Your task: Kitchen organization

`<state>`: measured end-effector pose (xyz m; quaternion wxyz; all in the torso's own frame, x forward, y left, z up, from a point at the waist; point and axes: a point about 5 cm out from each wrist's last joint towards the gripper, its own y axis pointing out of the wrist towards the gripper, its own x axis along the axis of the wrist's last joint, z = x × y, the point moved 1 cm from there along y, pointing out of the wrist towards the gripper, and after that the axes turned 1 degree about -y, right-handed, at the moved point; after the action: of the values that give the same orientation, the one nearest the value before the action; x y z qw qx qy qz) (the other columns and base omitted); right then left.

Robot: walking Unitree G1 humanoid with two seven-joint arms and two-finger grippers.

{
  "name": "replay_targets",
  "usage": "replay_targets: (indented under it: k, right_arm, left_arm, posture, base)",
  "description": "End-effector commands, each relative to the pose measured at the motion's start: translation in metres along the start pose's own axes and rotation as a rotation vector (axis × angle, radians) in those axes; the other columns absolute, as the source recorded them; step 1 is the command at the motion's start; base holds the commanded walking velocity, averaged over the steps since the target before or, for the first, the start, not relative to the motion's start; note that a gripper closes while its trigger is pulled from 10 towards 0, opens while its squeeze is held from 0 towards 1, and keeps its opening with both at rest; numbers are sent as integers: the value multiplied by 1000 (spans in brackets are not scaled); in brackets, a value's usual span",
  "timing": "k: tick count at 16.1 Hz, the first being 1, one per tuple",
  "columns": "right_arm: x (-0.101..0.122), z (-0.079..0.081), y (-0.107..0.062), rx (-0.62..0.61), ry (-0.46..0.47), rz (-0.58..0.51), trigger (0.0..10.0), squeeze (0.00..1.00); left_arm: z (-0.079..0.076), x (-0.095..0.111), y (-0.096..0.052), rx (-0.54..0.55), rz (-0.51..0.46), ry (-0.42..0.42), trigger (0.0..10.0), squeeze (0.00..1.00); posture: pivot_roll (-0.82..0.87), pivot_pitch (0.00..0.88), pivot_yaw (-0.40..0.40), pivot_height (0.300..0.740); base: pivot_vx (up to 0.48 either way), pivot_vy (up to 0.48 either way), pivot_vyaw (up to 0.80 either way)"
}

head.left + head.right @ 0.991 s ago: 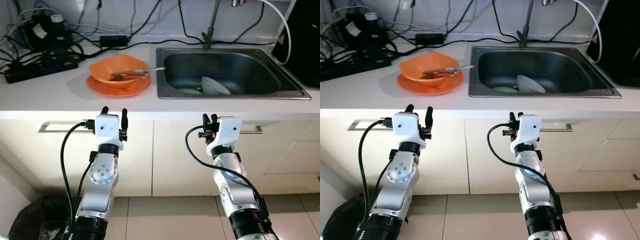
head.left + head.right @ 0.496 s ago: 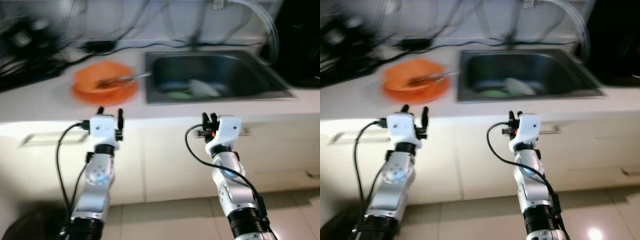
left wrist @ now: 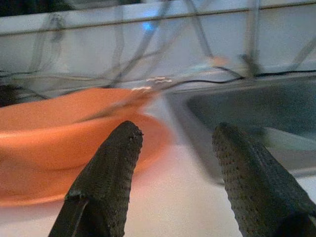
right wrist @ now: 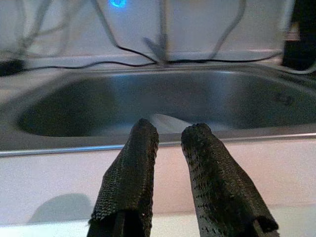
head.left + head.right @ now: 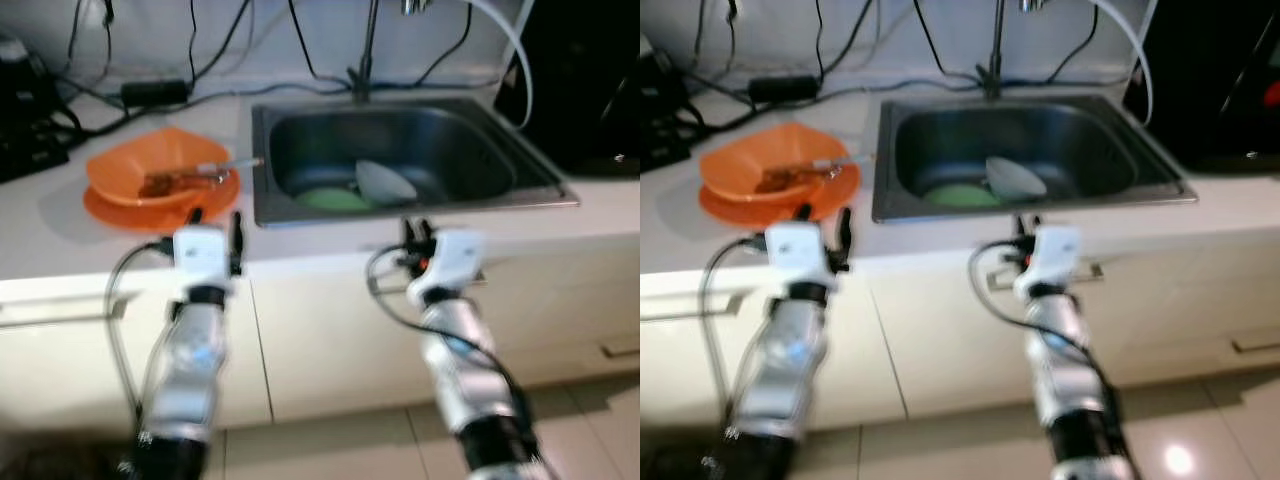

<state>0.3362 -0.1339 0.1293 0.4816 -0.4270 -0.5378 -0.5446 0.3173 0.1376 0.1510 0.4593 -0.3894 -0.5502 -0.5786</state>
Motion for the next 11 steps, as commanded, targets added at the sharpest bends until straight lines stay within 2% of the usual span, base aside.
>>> replay_targets:
  k: [1, 4, 9, 11]
  right_arm:
    - [6, 3, 1, 2, 2, -28, 10000, 0]
    - [7, 5, 0, 8, 19, -43, 10000, 0]
    - [5, 4, 0, 7, 30, -33, 10000, 0]
    - [5, 5, 0, 13, 33, -31, 10000, 0]
  left_arm:
    - [1, 4, 1, -1, -19, 14, 10000, 0]
    - [-1, 4, -1, -12, -24, 11, 10000, 0]
    - [-13, 9, -7, -62, -64, 29, 10000, 0]
    - [-15, 14, -7, -78, -95, 91, 10000, 0]
  posture:
    - [61, 49, -7, 740]
    - [62, 50, -7, 740]
    - [63, 53, -11, 740]
    - [63, 49, -13, 740]
  base:
    - [304, 0, 0]
    - [293, 0, 0]
    - [0, 0, 0]
    - [0, 0, 0]
